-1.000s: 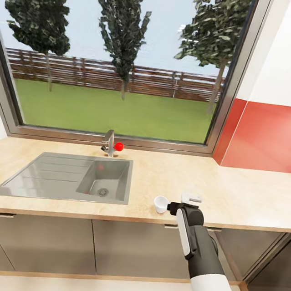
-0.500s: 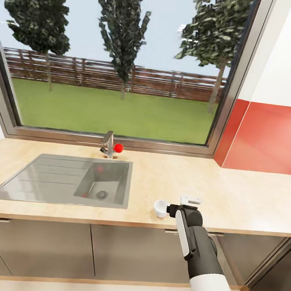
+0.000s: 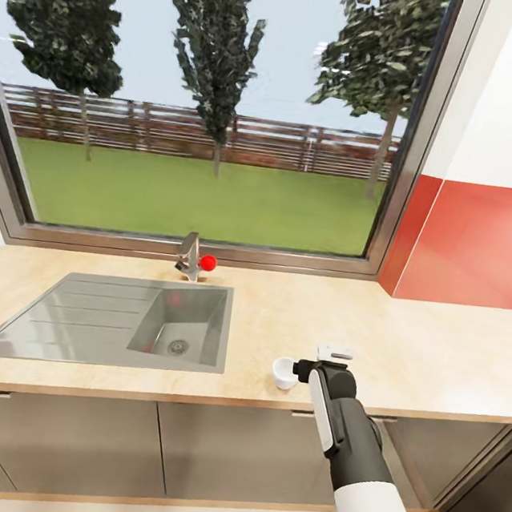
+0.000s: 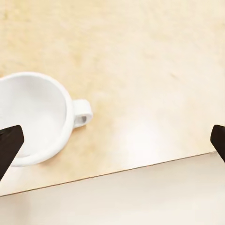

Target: Set up a coffee station on the kitchen countertop: keep the coffee maker on the countertop, move the bottle of coffee from the kitchen shelf to the counter next to the coffee maker, place a paper coffee filter on top of the coffee maker, put the saucer next to the coffee maker with the coffee cup on the saucer, and place the electric kettle next to the coffee maker.

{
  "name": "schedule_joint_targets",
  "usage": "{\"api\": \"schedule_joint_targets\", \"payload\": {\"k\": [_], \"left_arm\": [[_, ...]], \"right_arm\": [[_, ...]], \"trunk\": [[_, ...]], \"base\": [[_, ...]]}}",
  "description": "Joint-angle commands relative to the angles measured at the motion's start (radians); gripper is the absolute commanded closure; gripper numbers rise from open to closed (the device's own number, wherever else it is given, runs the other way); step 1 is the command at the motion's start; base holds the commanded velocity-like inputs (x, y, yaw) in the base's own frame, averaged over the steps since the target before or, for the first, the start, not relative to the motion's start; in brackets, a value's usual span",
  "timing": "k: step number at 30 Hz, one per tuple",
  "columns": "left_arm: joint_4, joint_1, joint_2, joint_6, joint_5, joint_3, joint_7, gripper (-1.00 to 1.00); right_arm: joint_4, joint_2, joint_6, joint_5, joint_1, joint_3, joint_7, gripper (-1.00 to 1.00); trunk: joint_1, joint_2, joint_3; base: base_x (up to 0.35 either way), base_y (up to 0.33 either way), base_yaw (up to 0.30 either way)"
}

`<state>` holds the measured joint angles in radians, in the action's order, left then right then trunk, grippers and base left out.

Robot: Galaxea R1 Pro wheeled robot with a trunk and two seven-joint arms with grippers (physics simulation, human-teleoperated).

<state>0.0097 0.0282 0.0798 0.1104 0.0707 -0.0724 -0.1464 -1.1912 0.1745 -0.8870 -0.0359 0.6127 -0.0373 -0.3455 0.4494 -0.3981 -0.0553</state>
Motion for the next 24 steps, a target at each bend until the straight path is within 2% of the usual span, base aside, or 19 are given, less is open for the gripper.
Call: {"api": "schedule_joint_targets", "payload": {"k": [1,7,14,24], "left_arm": [[0.001,-0.001,0.0,0.005,0.008,-0.007,-0.002,-1.0],[0.001,-0.001,0.001,0.005,0.008,-0.007,-0.002,-1.0],[0.001,-0.001,0.0,0.005,0.008,-0.007,-0.001,-1.0],[0.001,0.0,0.001,0.003,0.008,-0.007,-0.001,-1.0]], "right_arm": [[-0.001,0.0,-0.004,-0.004,0.001,-0.001,-0.006,-1.0],[-0.001,0.0,-0.004,-0.004,0.001,-0.001,-0.006,-1.0],[0.0,0.0,-0.004,-0.004,0.001,0.001,-0.006,-1.0],[0.059,0.0,-0.004,-0.005,0.001,0.003,-0.005,-1.0]], "trunk": [[0.001,-0.002,-0.002],[0.001,-0.002,-0.002],[0.001,-0.002,-0.002],[0.001,-0.002,-0.002]], "base": [[0.057,0.025,0.0],[0.123,0.091,0.0],[0.016,0.008,0.0],[0.029,0.0,0.0]]}}
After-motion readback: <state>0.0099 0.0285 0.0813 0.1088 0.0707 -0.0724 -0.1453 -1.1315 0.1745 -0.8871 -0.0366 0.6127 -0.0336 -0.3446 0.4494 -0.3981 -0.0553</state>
